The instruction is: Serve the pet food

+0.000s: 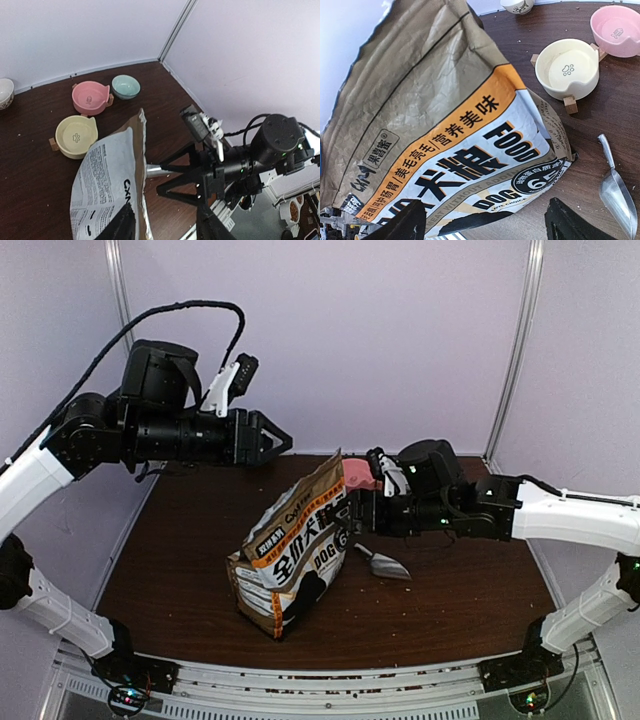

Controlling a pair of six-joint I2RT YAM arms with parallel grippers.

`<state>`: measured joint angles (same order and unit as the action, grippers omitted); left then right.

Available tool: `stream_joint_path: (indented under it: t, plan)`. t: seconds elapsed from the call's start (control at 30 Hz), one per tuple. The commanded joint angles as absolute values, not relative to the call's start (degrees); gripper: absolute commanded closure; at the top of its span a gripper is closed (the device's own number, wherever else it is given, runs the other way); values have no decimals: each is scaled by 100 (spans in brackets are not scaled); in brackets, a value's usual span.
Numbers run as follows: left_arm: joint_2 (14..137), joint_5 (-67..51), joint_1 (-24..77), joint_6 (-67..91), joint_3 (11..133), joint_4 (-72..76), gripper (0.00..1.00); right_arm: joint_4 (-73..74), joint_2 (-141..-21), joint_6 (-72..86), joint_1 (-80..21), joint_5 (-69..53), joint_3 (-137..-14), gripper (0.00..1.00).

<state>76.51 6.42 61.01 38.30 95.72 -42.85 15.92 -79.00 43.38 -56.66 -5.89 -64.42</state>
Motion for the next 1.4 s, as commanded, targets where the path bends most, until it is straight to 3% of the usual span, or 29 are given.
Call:
stream_joint_path:
  t: [0.0, 0.23, 0.53, 1.37]
  plan:
    - [7778, -29, 5943, 3492, 9830, -5377, 56, 1681, -7669, 4394, -5678, -392, -6370, 17]
    - [8138, -621, 5941, 3332, 10057, -5825, 56, 1798, -7579, 4421, -5686, -304, -6338, 17]
    - [8290, -366, 5939, 3265, 10256, -6093, 70, 1881, -7430, 4439, -5687, -195, -6225, 17]
    - [8436, -126, 5924, 3229, 10215, -6363, 81, 1961, -7343, 4439, -5695, -127, -6198, 17]
